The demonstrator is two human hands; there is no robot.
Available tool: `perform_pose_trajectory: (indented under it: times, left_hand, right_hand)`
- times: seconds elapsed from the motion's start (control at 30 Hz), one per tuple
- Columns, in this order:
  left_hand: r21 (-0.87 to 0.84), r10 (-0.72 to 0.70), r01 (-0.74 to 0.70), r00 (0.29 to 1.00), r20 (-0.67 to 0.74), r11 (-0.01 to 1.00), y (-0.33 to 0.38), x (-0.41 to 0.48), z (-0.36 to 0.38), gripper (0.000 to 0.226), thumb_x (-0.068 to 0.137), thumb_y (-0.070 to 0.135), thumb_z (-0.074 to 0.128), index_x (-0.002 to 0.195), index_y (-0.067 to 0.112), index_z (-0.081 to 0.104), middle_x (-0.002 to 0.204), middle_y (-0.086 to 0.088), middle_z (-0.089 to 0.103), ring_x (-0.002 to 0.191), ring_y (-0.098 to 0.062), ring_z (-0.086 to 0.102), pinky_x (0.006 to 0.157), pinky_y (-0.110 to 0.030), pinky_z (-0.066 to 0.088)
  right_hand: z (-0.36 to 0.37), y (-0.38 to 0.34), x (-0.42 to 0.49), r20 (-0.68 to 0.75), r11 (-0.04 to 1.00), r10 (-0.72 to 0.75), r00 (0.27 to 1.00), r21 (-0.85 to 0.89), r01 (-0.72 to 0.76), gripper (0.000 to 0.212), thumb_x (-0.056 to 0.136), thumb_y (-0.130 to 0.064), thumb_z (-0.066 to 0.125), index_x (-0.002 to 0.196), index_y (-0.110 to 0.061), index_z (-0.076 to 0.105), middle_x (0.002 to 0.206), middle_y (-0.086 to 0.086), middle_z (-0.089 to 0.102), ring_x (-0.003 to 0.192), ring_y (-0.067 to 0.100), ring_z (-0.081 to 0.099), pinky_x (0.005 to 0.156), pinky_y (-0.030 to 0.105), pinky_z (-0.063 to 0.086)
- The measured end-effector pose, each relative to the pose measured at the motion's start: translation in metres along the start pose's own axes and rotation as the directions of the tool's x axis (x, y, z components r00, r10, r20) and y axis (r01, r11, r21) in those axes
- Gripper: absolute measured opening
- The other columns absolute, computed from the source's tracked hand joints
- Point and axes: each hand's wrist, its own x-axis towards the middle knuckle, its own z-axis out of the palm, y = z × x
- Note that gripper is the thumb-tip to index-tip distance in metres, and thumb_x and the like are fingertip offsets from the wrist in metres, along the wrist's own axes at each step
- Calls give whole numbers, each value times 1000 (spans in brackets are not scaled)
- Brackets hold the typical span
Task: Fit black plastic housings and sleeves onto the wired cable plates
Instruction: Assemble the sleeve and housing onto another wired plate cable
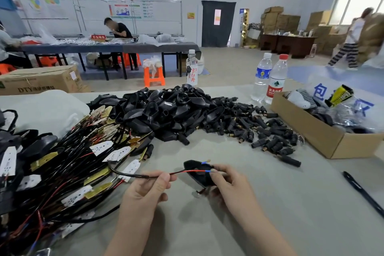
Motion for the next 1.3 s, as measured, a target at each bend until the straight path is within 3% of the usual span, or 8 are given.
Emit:
perform_pose_trajectory:
  times: [0.13,0.3,0.6,0.7,0.87,1.0,1.17,1.3]
  left_hand:
    - [161,81,-83,997,18,983,-5,-1,1,9,88,7,68,95,2,64,85,-8,78,68,-11,68,56,-19,53]
    - [193,99,-92,995,-22,977,-8,0,-1,8,89,9,67,95,4,64,86,-4,78,73,-8,69,56,-19,53]
    - [204,109,-108,994,5,973,-5,-2,1,6,89,5,67,93,1,66,84,-7,77,67,-10,66,54,-19,53]
    - [201,102,-109,994,46,973,-2,-3,2,4,88,3,67,91,0,67,81,-11,76,63,-11,66,53,-18,52]
    - [156,83,-97,992,94,983,-1,-2,0,7,89,5,65,91,-2,64,83,-12,76,64,-13,65,54,-22,53]
    - [77,45,-53,993,108,996,1,0,-2,29,80,21,67,94,-3,61,89,-15,76,69,-18,63,59,-31,52]
    - [61,15,-25,986,164,998,0,1,-5,31,77,22,68,94,-4,62,90,-19,75,69,-19,64,56,-26,53]
    - [81,20,-35,984,176,996,-2,2,-6,35,75,24,70,94,-4,63,80,-19,73,65,-23,63,58,-28,54]
  right_hand:
    - [1,4,7,51,968,30,998,248,-42,18,100,-14,54,109,-21,69,72,7,73,59,15,62,56,22,50]
    - [1,8,12,76,919,40,996,389,-66,23,101,-9,52,110,-20,69,87,13,77,72,19,67,68,24,55]
    - [-1,7,10,97,895,22,995,441,-63,23,99,-9,55,112,-18,72,95,16,76,79,22,71,73,23,57]
    - [-2,8,9,94,903,6,996,428,-46,22,97,-11,59,113,-18,71,89,15,75,77,21,68,75,25,57]
    - [-3,3,11,62,876,29,998,479,-55,17,87,-16,72,103,-17,75,81,8,72,67,11,62,56,19,48]
    - [-5,0,11,61,832,42,997,551,-68,46,62,-30,82,104,-14,73,73,4,67,60,10,58,51,17,45]
    - [-3,2,9,11,841,50,999,538,-48,45,61,-34,81,100,-13,72,70,1,67,56,7,54,50,16,44]
    - [-2,0,9,18,819,16,1000,573,-24,40,71,-25,73,104,-4,65,94,6,77,57,4,55,54,15,47]
